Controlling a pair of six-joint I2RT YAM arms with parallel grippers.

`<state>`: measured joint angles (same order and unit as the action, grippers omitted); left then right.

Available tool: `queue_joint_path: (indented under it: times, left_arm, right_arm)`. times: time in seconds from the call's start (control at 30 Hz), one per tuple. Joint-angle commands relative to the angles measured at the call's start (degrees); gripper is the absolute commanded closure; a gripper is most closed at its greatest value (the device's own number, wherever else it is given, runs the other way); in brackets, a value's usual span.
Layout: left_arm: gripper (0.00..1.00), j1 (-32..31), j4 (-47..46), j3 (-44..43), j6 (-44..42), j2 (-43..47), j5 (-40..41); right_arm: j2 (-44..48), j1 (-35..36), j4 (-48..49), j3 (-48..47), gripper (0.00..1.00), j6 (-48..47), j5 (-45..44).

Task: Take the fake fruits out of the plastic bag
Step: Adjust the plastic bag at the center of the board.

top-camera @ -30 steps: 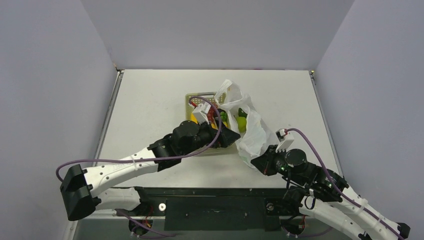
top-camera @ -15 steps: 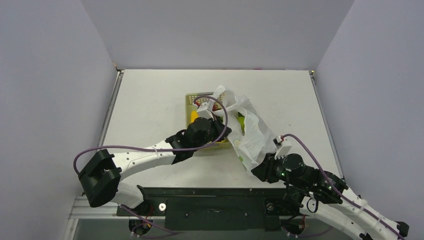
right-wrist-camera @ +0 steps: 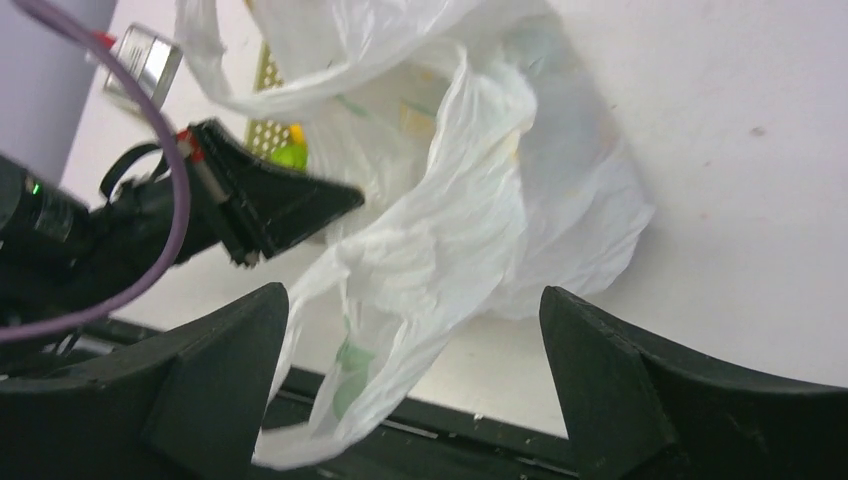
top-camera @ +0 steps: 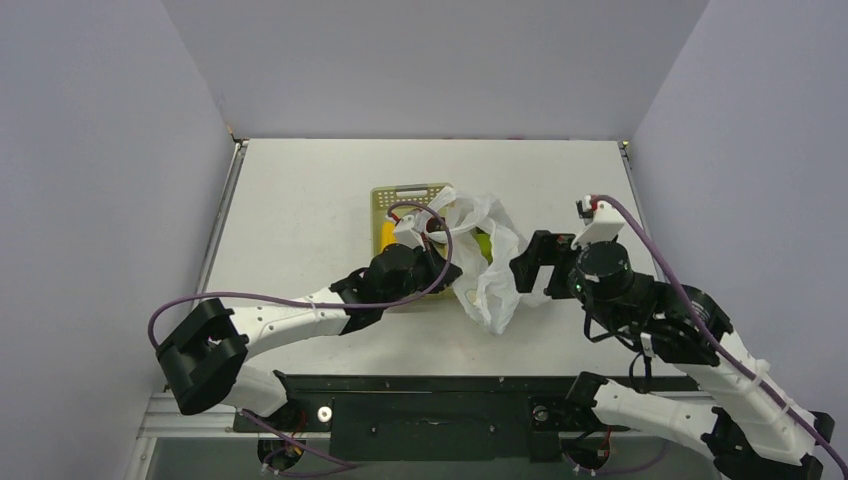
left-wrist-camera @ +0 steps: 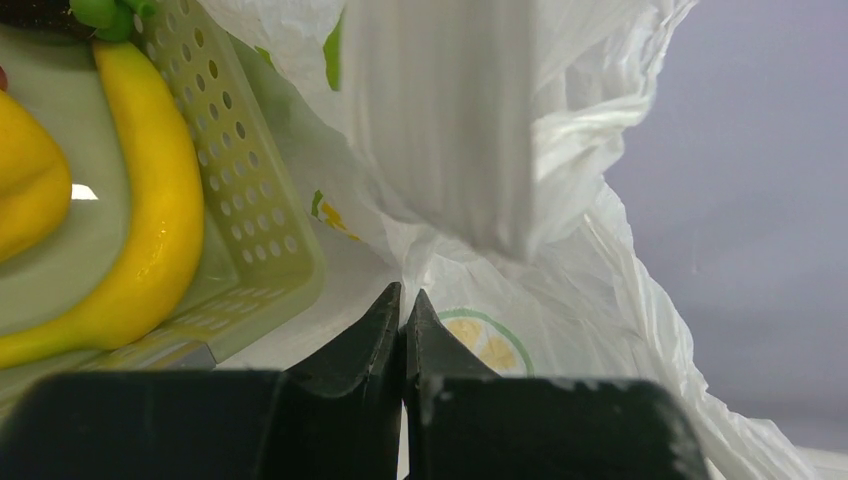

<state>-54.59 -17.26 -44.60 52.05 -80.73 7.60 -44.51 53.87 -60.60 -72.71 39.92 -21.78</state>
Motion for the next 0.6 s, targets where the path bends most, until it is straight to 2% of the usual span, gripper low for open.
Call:
queue_joint_path:
  times: [0.0, 0.1, 0.27, 0.43, 0.57]
  left_arm:
    - [1.0, 0.09, -3.86, 0.38, -0.61, 2.52, -1.14]
    - [1.0, 0.1, -4.15, 0.79, -0.8, 3.1, -0.85]
    - [1.0, 0.05, -5.42, 0.63, -0.5, 2.8, -1.15]
    - [1.0, -0.01, -6.42, 0.54, -0.15, 2.31, -1.82]
    - [1.0, 0.01, -6.77, 0.67, -0.07, 2.18, -2.32]
  right_arm:
    - [-8.38, -3.37, -2.08, -7.76, 0.08, -6.41, -6.43]
    - [-14.56, -8.68, -0.01, -10.44, 0.07, -9.28, 1.55]
    - [-23.47, -10.47, 1.37, -9.77, 0.07, -9.43, 6.17]
    - [-29.88, -10.6, 5.42, -4.24, 0.07, -10.63, 3.3]
    - [-33.34, -11.93, 8.25, 1.12, 0.09, -10.89, -4.76]
